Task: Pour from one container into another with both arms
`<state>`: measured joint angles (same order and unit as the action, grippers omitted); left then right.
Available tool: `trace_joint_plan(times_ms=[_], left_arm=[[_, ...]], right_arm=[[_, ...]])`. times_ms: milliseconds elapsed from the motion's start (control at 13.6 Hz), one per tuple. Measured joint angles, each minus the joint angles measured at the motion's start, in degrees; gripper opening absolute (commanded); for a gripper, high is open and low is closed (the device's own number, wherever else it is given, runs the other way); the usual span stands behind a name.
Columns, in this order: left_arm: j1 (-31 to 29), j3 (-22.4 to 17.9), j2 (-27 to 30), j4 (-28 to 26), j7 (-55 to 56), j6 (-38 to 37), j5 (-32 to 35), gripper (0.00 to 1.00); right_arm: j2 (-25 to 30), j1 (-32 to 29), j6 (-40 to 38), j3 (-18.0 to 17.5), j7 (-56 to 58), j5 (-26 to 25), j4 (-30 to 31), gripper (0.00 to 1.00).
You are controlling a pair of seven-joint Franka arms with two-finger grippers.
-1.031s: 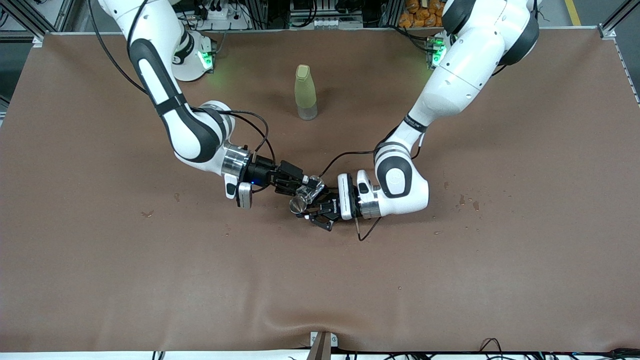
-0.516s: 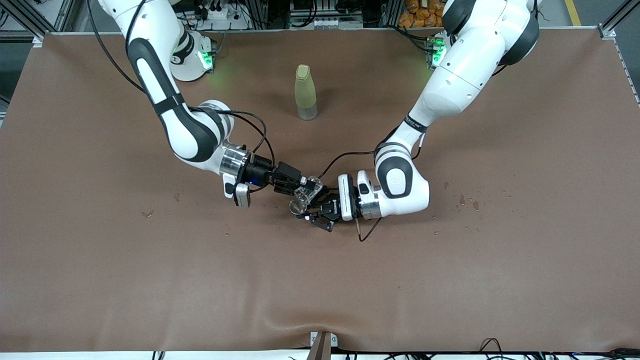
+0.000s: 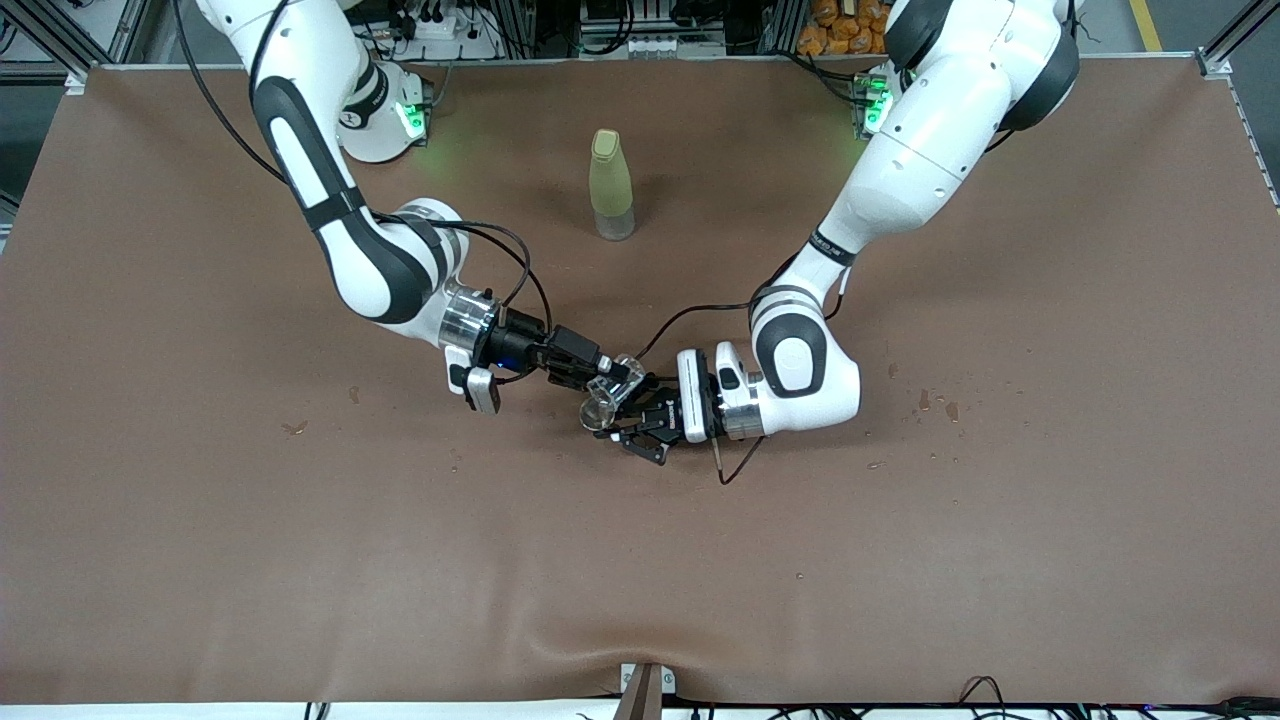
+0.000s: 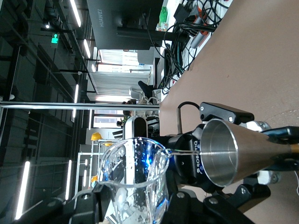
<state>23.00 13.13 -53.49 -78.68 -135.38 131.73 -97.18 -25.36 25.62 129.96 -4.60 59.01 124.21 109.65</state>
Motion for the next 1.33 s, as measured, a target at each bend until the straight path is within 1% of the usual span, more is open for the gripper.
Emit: trace_joint_plan(times_ms=[295, 516, 1326], left_arm=[[-0.04, -0.02, 0.0, 0.02, 0.0, 0.0, 0.0, 0.0], [-0.1, -0.04, 0.0, 0.03, 0.0, 0.06, 0.0, 0.0], [-0.38, -0.04, 0.0, 0.29, 0.0, 0.08, 0.0, 0.0]], right_arm=[[0.02, 0.0, 0.0, 0.05, -0.53, 1.54, 0.64, 0.09], [0.26, 0.0, -0.01, 0.07, -2.87, 1.7, 0.83, 0.07], [1.51, -0.06, -0.02, 0.32, -9.34, 1.82, 1.09, 0.07]])
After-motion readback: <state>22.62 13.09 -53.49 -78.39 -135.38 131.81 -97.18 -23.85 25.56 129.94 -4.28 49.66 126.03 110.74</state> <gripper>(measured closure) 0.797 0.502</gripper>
